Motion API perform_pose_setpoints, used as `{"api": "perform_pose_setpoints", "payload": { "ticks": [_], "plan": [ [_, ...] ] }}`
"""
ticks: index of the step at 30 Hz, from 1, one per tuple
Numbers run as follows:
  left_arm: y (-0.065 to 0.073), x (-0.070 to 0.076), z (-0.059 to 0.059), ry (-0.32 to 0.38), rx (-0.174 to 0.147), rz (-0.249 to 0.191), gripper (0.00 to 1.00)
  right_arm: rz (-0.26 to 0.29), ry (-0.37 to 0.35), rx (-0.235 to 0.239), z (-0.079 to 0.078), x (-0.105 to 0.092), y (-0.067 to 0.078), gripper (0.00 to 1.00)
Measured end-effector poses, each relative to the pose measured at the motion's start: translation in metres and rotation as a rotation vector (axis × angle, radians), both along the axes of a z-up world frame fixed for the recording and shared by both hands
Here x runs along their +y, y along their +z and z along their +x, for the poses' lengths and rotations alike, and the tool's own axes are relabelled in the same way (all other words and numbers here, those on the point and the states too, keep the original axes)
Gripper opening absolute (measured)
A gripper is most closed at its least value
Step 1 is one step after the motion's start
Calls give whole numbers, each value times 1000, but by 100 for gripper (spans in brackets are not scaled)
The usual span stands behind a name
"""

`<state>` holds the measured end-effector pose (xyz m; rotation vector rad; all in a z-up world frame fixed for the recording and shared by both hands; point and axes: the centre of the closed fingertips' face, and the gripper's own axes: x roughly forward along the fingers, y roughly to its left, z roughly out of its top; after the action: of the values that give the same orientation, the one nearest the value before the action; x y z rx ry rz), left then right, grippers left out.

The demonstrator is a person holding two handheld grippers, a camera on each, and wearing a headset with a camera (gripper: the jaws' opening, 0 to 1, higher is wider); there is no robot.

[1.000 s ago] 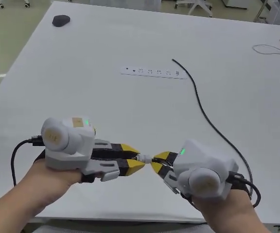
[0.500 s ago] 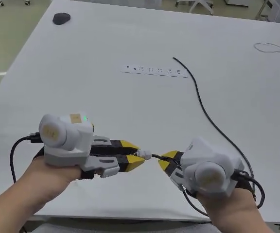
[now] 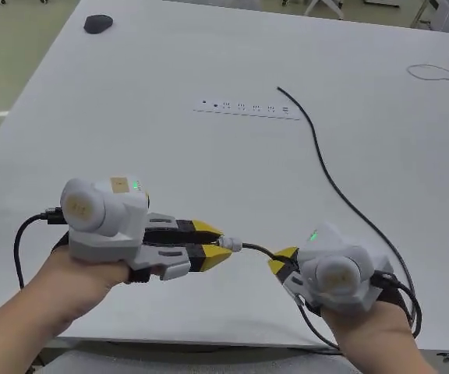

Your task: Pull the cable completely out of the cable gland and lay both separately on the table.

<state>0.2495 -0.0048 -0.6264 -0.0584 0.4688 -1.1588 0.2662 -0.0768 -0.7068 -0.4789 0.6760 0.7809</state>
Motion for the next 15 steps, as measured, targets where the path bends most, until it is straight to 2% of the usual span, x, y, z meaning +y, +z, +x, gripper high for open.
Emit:
{"api": "perform_pose_setpoints", "payload": {
  "ticks": [2,8,15],
  "plan": [
    [1,0,0,3,0,-4,15,0,-18,14,0,-5,-6,0],
    [3,-3,-1,5,-1,-14,15,12,-109,98,-5,-21,-23,0],
    [3,-6,-4,3,-3,-12,15,38,-163,138,-6,-26,-26,0]
  ]
}}
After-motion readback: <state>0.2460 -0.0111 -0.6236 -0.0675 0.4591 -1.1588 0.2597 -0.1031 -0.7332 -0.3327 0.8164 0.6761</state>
